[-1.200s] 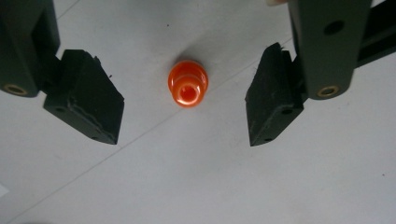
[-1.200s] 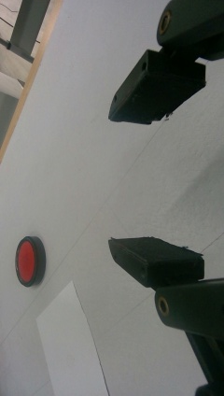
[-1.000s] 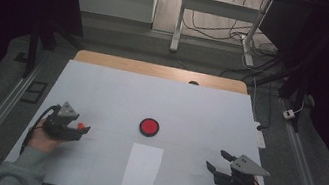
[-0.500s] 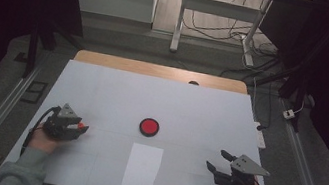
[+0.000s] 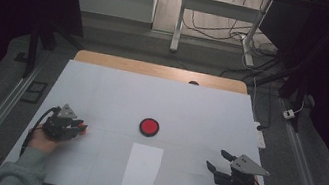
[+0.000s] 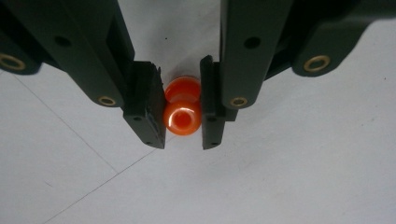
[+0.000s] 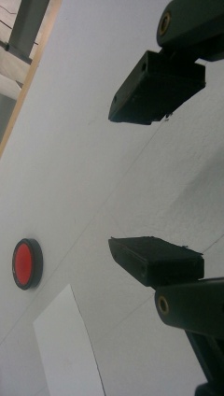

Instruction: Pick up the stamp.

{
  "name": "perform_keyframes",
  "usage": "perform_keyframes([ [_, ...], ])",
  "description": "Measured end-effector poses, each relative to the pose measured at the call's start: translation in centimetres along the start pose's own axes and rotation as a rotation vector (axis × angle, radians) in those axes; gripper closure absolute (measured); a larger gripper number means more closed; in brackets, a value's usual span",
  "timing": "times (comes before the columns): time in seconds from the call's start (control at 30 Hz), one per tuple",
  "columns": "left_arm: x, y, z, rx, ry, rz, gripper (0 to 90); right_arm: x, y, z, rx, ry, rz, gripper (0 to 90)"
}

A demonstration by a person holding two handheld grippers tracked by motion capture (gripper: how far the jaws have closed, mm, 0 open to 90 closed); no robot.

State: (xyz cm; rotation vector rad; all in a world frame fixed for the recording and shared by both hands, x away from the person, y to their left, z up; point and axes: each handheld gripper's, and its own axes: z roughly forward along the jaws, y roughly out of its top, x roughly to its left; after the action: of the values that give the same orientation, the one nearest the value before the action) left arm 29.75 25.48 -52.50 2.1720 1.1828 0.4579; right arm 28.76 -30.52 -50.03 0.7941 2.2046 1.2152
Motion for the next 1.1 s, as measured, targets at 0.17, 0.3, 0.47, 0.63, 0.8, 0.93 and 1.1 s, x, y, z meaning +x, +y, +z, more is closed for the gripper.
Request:
perform_keyframes([
  [0.17, 0.0, 0.0, -0.1, -0.009, 0.008, -0.005, 72.5, 0.0, 0.0, 0.0, -0.005, 0.004, -0.001, 32.1],
  [0.3, 0.1, 0.1, -0.5, -0.035, 0.003, -0.02, 72.6, 0.0, 0.0, 0.0, -0.007, 0.002, 0.0, 32.2],
  [0.47, 0.1, 0.3, -0.9, -0.071, -0.032, -0.034, 72.5, -0.1, 0.0, 0.0, -0.006, 0.001, 0.002, 32.2],
  [0.63, -0.2, 0.6, -1.4, -0.105, -0.06, -0.041, 72.5, 0.0, 0.1, -0.1, -0.012, -0.005, 0.004, 32.3],
  [0.8, -0.4, 1.0, -1.9, -0.142, -0.09, -0.049, 72.6, 0.0, 0.1, -0.1, -0.015, 0.0, 0.007, 32.3],
  [0.93, -0.6, 1.2, -2.2, -0.168, -0.107, -0.052, 72.5, 0.1, 0.1, 0.0, -0.012, 0.002, 0.003, 32.4],
  [1.1, -0.9, 1.6, -2.6, -0.196, -0.138, -0.052, 72.5, 0.1, 0.1, 0.1, -0.015, 0.004, 0.005, 32.5],
])
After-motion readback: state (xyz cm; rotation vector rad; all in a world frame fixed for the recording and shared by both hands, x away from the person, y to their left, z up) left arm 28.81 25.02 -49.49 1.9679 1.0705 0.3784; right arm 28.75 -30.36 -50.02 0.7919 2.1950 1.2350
